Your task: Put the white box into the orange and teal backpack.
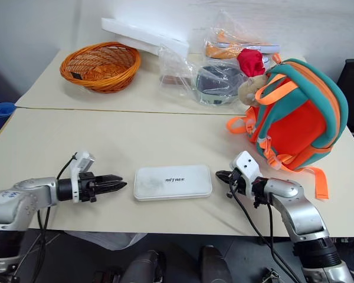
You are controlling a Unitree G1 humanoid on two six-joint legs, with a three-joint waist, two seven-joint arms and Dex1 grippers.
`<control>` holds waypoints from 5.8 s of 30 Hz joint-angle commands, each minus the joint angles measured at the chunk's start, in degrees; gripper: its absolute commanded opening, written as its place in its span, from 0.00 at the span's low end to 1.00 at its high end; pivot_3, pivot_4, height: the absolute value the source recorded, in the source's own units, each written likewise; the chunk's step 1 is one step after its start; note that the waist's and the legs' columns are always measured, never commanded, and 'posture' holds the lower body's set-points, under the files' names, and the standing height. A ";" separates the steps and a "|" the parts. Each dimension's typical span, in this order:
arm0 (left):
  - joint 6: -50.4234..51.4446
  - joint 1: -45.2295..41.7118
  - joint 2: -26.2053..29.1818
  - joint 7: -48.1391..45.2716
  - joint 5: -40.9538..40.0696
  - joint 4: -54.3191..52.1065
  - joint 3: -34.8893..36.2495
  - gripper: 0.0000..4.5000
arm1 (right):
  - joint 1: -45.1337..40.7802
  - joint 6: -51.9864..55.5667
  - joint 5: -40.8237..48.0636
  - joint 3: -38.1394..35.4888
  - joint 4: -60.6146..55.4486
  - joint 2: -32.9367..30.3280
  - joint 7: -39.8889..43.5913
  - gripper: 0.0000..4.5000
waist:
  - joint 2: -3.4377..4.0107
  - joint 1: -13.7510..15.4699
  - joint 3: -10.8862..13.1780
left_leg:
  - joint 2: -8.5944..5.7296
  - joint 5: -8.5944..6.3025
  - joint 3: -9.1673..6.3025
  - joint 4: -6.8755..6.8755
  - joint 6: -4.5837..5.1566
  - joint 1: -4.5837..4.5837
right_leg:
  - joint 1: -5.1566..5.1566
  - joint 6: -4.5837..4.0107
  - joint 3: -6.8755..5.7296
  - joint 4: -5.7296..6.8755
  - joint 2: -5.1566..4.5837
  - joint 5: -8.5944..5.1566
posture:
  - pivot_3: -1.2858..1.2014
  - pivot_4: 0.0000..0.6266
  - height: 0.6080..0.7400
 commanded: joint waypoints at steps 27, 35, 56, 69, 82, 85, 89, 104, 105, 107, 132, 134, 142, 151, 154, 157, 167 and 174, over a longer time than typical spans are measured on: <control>25.30 -12.80 -24.36 14.28 -7.13 5.68 2.49 0.34 | 2.02 -0.55 0.92 -1.71 -3.67 2.87 -1.88 0.00 | 0.46 1.52 -0.51 | -0.11 0.02 -0.09 0.10 -0.21 0.39 | 0.74 0.05 -0.41 -0.53 -0.08 0.02 | 0.52 0.24 1.00; 26.17 -13.43 -21.65 14.90 -11.62 6.52 15.21 0.28 | 8.54 9.80 11.09 -22.38 -11.51 1.67 -9.80 0.26 | 0.42 1.41 -0.49 | -0.08 0.01 -0.13 0.08 -0.22 0.36 | 0.72 0.05 -0.36 -0.54 -0.10 0.02 | 0.52 0.24 1.00; 25.48 -20.46 -22.57 25.85 -27.29 2.87 34.12 0.28 | -21.32 2.12 6.33 -20.14 14.60 11.49 -26.00 0.87 | 0.38 0.02 -0.45 | -0.04 0.19 -0.07 -0.08 -0.53 0.18 | 0.45 0.04 -0.37 -0.45 -0.04 0.02 | 0.52 0.24 1.00; 12.58 -20.61 -19.72 26.52 -25.58 -0.15 29.23 0.28 | -17.74 7.62 19.08 -17.43 2.20 6.76 -7.32 0.00 | 0.39 0.03 -0.43 | -0.01 0.20 -0.05 -0.15 -0.56 0.16 | 0.45 0.09 -0.41 -0.46 0.01 0.05 | 0.52 0.24 1.00; -1.30 -27.80 -15.59 12.43 -26.05 -2.21 17.08 0.28 | -4.31 31.62 53.61 -29.23 -17.67 -23.30 22.05 0.00 | 0.18 0.07 -0.27 | 0.01 -0.07 -0.06 -0.13 -0.16 0.15 | 0.62 0.09 -0.40 -0.88 -0.03 0.05 | 0.52 0.24 1.00; -3.65 -27.32 -15.84 9.54 -24.89 -4.42 12.89 0.28 | -1.71 32.59 54.78 -31.37 -17.48 -26.16 23.99 0.00 | 0.09 0.19 -0.22 | 0.02 -0.08 -0.10 -0.11 -0.14 0.18 | 0.64 0.09 -0.28 -0.90 -0.05 0.05 | 0.52 0.24 1.00; -7.65 -25.53 -14.70 5.95 -20.93 -5.62 7.55 0.28 | 0.62 32.44 54.49 -32.51 -16.90 -27.19 24.30 0.00 | 0.07 0.25 -0.21 | 0.02 -0.06 -0.14 -0.10 -0.14 0.18 | 0.64 0.09 -0.23 -0.86 -0.06 0.05 | 0.52 0.24 1.00; -32.64 -30.47 -0.34 -21.90 4.16 8.29 -10.96 0.28 | 5.37 28.85 49.17 -32.68 -15.48 -27.49 25.86 0.00 | 0.04 2.15 -0.19 | 0.00 -0.10 -0.26 -0.10 -0.03 0.01 | 0.61 0.02 -0.32 -1.07 -0.20 0.01 | 0.52 0.24 1.00; -33.86 -31.27 -0.45 -23.09 5.37 9.14 -11.90 0.28 | 5.25 28.58 48.73 -32.33 -15.33 -27.45 26.04 0.00 | 0.04 2.23 -0.19 | 0.00 -0.11 -0.27 -0.08 -0.03 -0.06 | 0.57 0.02 -0.33 -1.10 -0.22 0.01 | 0.52 0.24 1.00; -37.37 -34.90 -2.15 -24.57 8.64 12.40 -14.25 0.28 | 4.96 28.09 48.02 -31.58 -15.11 -27.60 26.84 0.00 | 0.04 2.39 -0.19 | 0.00 -0.12 -0.26 -0.09 -0.04 -0.13 | 0.53 0.02 -0.33 -1.16 -0.22 0.01 | 0.52 0.24 1.00; -62.99 -58.73 -41.00 -17.26 31.56 42.06 -26.13 0.28 | -3.05 24.43 42.88 -19.80 -15.69 -25.95 28.05 0.00 | -0.05 2.47 -0.07 | -0.62 -0.21 -0.04 0.87 0.79 -0.99 | -0.37 0.72 -0.23 -0.53 -0.21 0.35 | 0.52 0.24 1.00; -62.45 -58.62 -43.92 -15.17 32.44 42.57 -26.82 0.28 | -3.36 24.44 43.04 -19.23 -16.21 -25.06 26.57 0.00 | -0.04 2.66 -0.06 | -0.58 -0.18 -0.06 0.80 0.74 -0.85 | -0.37 0.69 -0.26 -0.57 -0.11 0.33 | 0.52 0.24 1.00; -54.05 -56.45 -37.83 -12.38 30.38 36.18 -20.41 0.73 | -2.26 25.59 45.28 -21.15 -17.54 -22.43 19.95 0.00 | -0.03 2.32 -0.06 | -0.59 -0.17 -0.06 0.84 0.72 -0.81 | -0.37 0.68 -0.16 -0.49 -0.18 0.33 | 0.52 0.24 1.00; -27.38 -46.76 -20.82 -24.18 8.96 10.39 -10.50 0.78 | 3.15 25.84 48.40 -24.68 -20.42 -21.13 14.95 0.00 | -0.02 1.95 -0.06 | -0.27 0.00 -0.12 0.88 0.12 -0.76 | -0.32 0.57 -0.25 -0.10 -0.09 0.28 | 0.52 0.24 1.00; -25.03 -46.70 -22.21 -20.86 7.60 7.28 -11.22 0.78 | 3.53 25.73 48.99 -24.92 -20.42 -21.42 14.62 0.00 | -0.02 2.90 -0.07 | -0.38 -0.18 -0.21 1.01 0.45 -0.73 | -0.14 0.58 -0.29 -0.16 -0.16 0.28 | 0.52 0.24 1.00; -27.70 -45.52 -24.83 -18.35 11.47 5.01 -16.77 0.78 | 3.54 25.72 49.45 -24.95 -20.48 -21.61 14.21 0.00 | -0.02 3.03 -0.07 | -0.51 -0.21 -0.21 1.02 0.53 -0.74 | -0.13 0.59 -0.27 -0.17 -0.23 0.29 | 0.52 0.24 1.00; -36.14 -44.40 -30.35 -11.67 21.15 11.18 -25.03 0.61 | 7.22 26.31 52.07 -29.12 -21.94 -21.95 12.07 0.00 | -0.02 2.83 -0.06 | -0.51 -0.19 -0.13 0.94 0.59 -0.69 | -0.20 0.60 -0.20 -0.38 -0.08 0.29 | 0.52 0.24 1.00; -37.34 -46.46 -26.51 -14.13 21.22 15.82 -22.38 0.16 | 12.43 26.15 52.06 -34.32 -22.15 -21.44 11.48 0.00 | -0.02 2.99 -0.06 | -0.61 -0.17 -0.14 0.96 0.62 -0.70 | -0.19 0.60 -0.23 -0.36 -0.08 0.29 | 0.52 0.24 1.00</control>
